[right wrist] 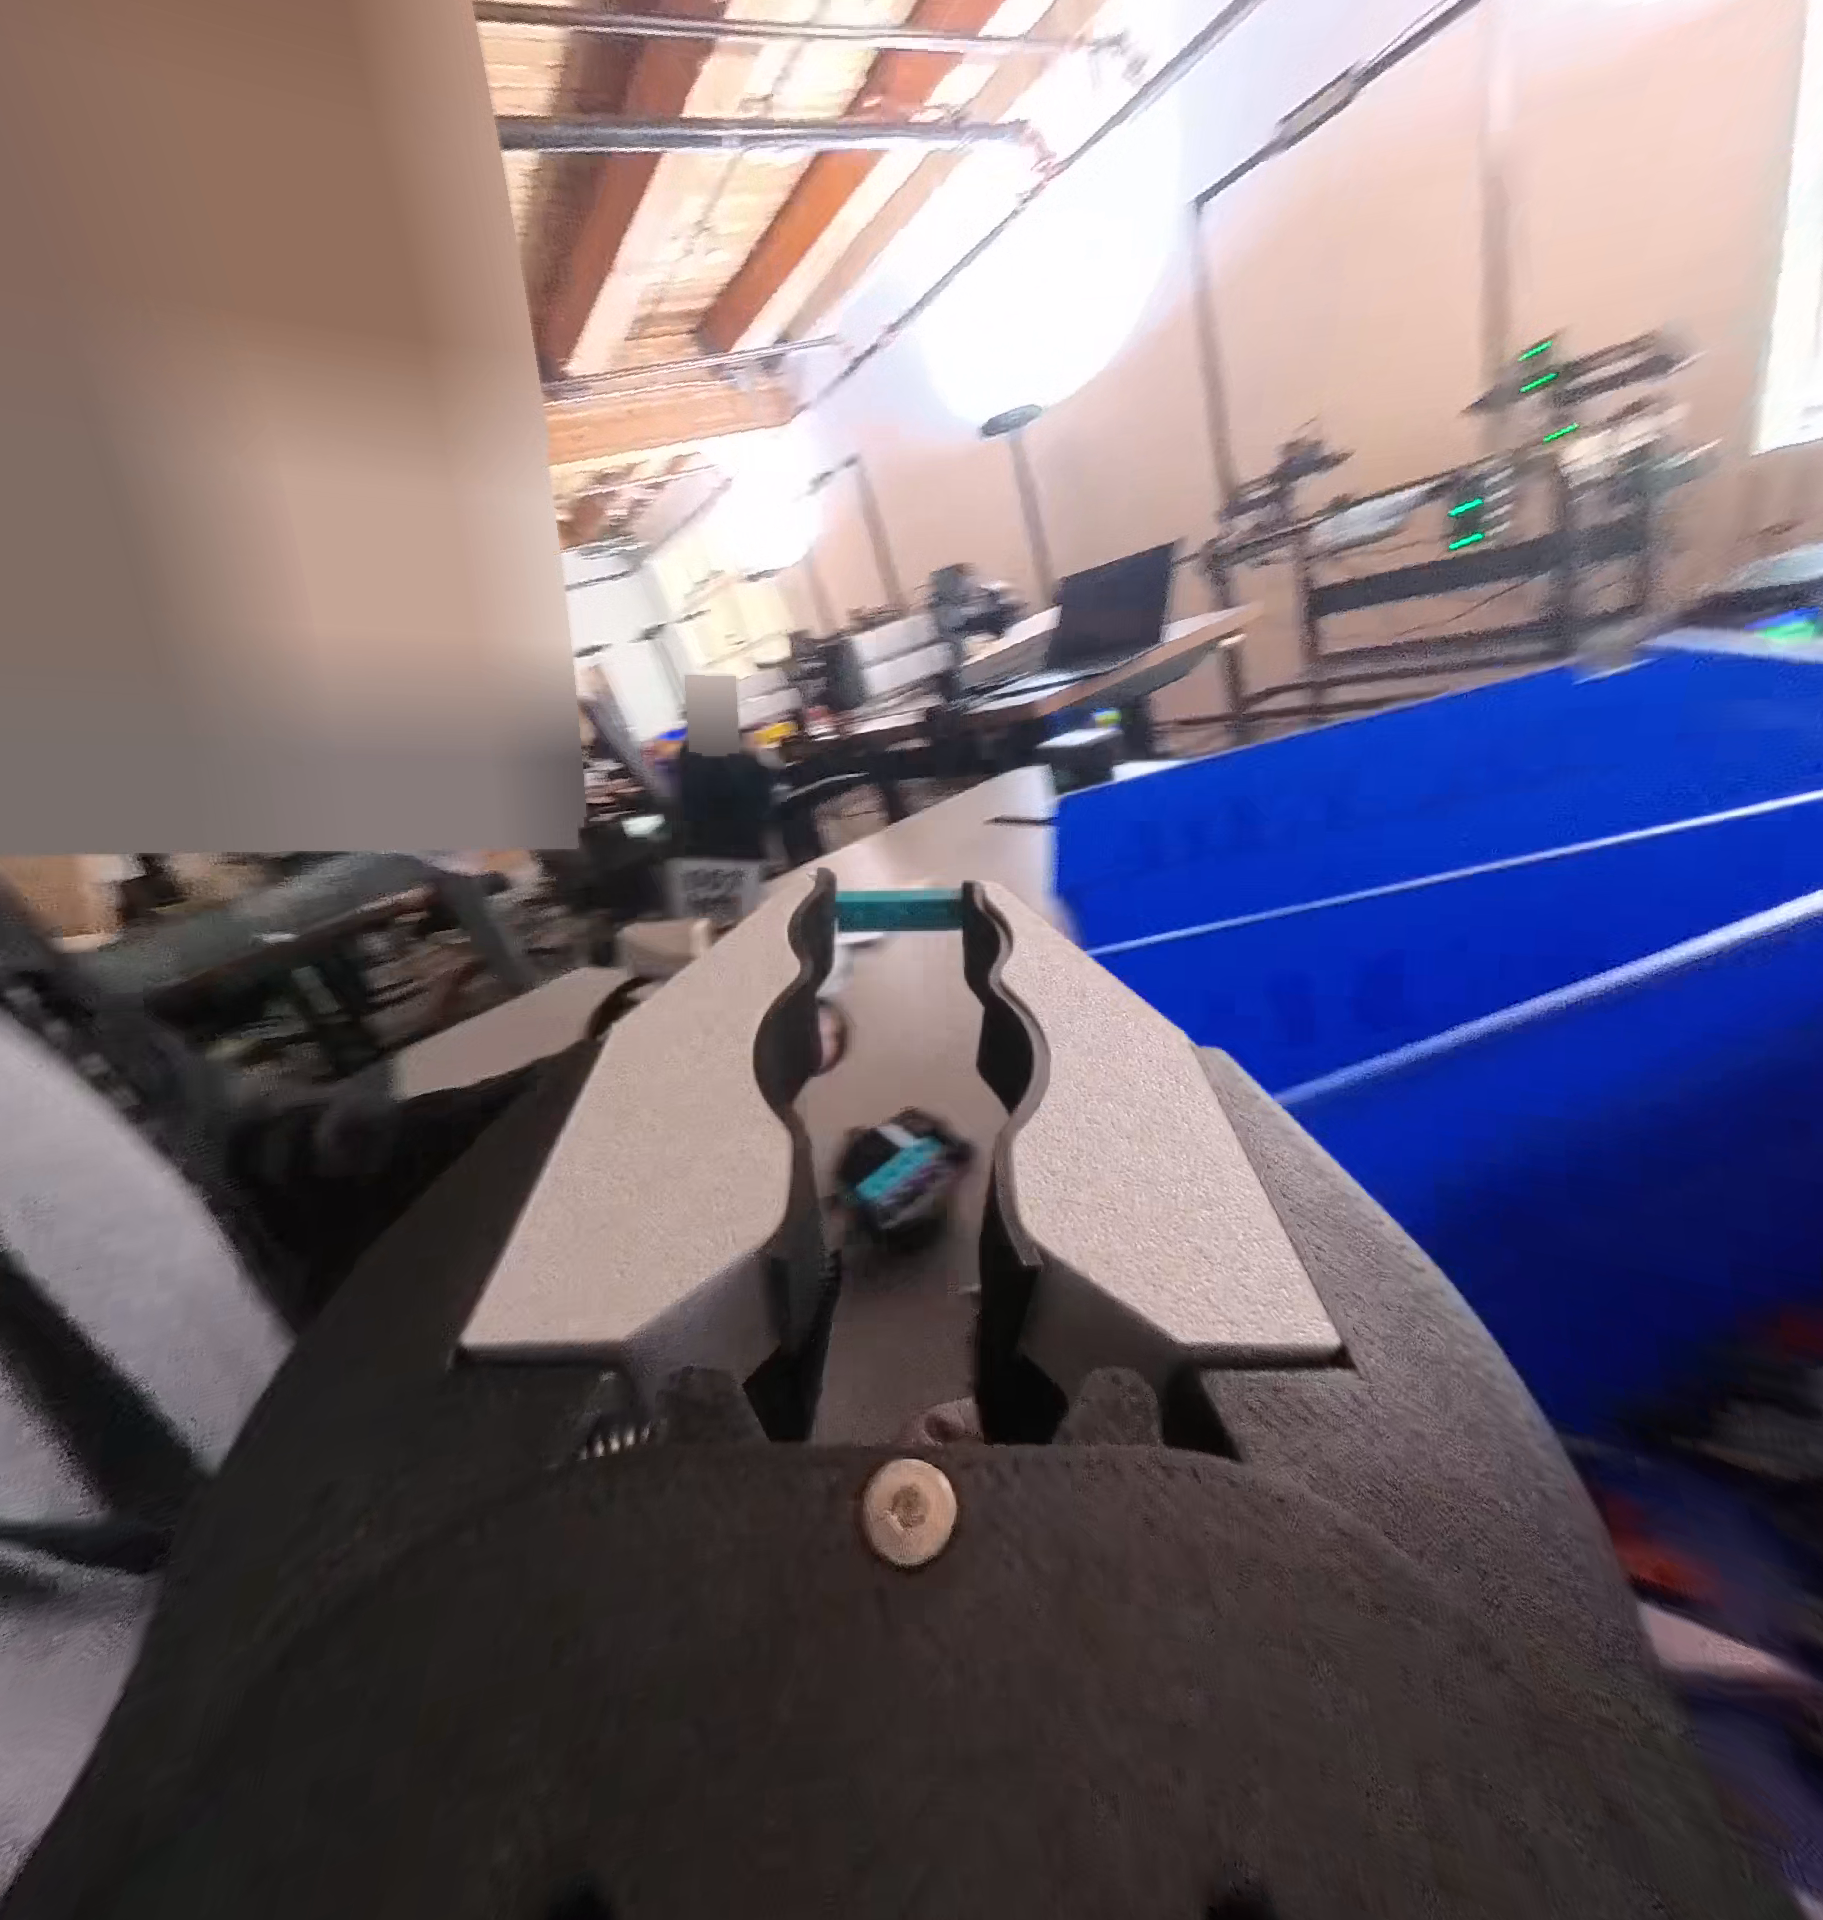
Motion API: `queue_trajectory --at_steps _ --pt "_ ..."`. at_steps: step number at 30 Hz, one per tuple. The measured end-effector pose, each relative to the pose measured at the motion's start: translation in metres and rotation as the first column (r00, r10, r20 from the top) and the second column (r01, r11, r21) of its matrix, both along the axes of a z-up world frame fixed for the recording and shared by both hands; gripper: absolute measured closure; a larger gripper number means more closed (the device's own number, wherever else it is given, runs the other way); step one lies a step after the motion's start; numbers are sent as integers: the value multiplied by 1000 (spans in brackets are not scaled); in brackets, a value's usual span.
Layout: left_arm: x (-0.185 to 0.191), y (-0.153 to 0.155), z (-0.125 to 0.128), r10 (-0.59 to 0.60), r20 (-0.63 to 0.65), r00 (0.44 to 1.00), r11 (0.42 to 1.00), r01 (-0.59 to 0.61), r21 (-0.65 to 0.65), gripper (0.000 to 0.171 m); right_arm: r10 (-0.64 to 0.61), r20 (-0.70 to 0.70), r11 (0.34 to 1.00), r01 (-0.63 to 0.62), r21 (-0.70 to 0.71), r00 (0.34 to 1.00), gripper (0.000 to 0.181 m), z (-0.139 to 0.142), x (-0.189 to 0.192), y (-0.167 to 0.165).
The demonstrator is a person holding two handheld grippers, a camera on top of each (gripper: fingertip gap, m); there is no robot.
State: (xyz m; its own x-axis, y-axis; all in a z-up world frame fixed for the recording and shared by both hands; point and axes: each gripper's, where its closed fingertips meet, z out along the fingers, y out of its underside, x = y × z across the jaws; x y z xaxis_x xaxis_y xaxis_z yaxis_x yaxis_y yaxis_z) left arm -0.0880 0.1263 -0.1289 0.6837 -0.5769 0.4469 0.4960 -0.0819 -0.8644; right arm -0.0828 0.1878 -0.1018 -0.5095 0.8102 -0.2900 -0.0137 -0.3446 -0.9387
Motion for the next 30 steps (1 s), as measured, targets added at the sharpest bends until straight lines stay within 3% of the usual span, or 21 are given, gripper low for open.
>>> queue_trajectory --at_steps 3,5,6,9,12,15,18,21,23,26,30 --pt "0 2 -2 5 -2 1000 1000 -5 -12 147 -261 -29 960 263 99 965 156 23 12 64" --pt "2 2 -3 3 -3 1000 1000 -3 -18 147 -448 -49 877 450 169 893 156 37 30 118" --pt "3 3 -3 1 -4 1000 1000 -1 -20 146 -542 -54 814 540 214 839 156 42 41 146" --pt "5 4 -5 -1 -8 1000 1000 0 -31 146 -802 -29 551 757 351 597 157 35 82 235" --pt "7 6 -6 -6 -11 1000 999 6 -36 146 -881 101 462 795 393 462 156 2 106 283" --pt "9 8 -9 -5 -23 1000 999 4 -46 146 -897 182 441 794 419 403 156 -26 109 302" --pt "8 9 -11 0 -37 999 998 -2 -55 147 -907 195 421 788 450 373 151 -35 109 306" --pt "6 9 -12 5 -28 1000 998 -7 -59 146 -904 180 427 788 443 389 149 -29 108 304" --pt "4 9 -12 8 -21 1000 998 -10 -62 146 -884 176 466 785 408 433 149 -21 105 295" --pt "3 9 -11 11 -1 1000 998 -11 -64 146 -786 125 609 721 330 606 150 3 87 255" --pt "-2 10 -10 17 63 998 997 -13 -72 146 -541 12 805 513 298 841 153 32 55 162"
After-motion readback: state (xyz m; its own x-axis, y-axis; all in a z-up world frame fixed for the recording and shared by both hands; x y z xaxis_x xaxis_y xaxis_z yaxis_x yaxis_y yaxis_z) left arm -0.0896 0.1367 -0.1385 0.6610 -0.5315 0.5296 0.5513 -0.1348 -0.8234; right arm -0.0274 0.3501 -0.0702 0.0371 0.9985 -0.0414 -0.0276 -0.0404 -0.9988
